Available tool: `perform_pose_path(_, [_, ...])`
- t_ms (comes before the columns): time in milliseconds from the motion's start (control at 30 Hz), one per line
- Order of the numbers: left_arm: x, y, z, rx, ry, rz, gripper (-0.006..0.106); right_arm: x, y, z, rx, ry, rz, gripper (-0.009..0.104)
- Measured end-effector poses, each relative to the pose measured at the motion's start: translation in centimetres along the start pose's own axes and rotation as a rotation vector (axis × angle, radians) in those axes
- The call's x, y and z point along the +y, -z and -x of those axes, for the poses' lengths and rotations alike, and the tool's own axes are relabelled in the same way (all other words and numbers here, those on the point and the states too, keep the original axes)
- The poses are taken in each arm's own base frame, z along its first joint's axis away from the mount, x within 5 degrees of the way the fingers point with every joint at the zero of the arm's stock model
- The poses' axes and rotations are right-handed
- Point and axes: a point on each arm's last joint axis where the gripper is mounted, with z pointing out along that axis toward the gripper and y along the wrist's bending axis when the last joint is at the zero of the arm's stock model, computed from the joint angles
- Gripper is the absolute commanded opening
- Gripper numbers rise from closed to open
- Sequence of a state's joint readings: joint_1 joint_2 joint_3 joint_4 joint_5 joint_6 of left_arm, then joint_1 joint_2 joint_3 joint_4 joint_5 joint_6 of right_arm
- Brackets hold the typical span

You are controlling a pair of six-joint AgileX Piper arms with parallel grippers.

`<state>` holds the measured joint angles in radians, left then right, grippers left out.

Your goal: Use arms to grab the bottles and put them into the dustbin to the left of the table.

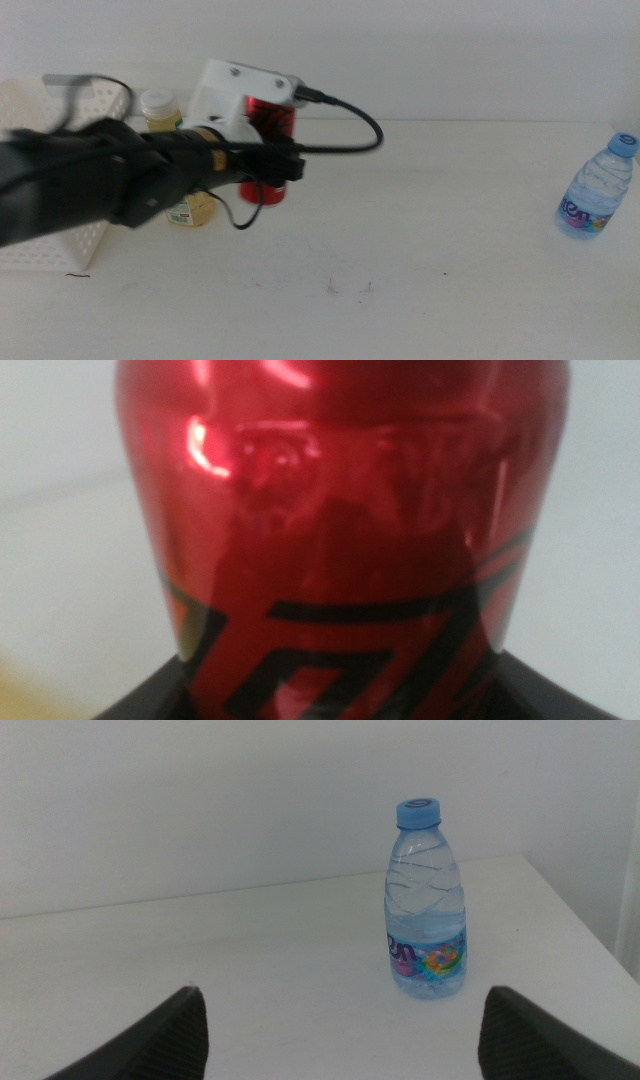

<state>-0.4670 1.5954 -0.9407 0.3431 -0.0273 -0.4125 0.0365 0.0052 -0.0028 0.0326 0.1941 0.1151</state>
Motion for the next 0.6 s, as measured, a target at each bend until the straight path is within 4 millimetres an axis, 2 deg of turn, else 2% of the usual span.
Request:
perform_pose_path(167, [0.9, 5.2, 1.9, 0.196, 0.062, 0.128, 0.011, 0.0, 0.0, 0.0, 0.0, 0.0, 0.0, 0.09])
perform_pose_path(333, [3.5, 8.8, 5.2, 0.369, 0.067, 0.115, 0.011, 0.0, 0.0, 0.0, 0.0, 0.0, 0.0, 0.09])
perform_pose_path(467, [7.1, 11.7, 7.8, 0.413, 0.062, 0.144, 0.011, 0.0, 0.0, 0.0, 0.0, 0.0, 0.0, 0.09])
perform_pose_path(600, [11.8, 14.5, 9.6, 0.4, 0.093, 0.252, 0.011, 0.0, 0.0, 0.0, 0.0, 0.0, 0.0, 0.09])
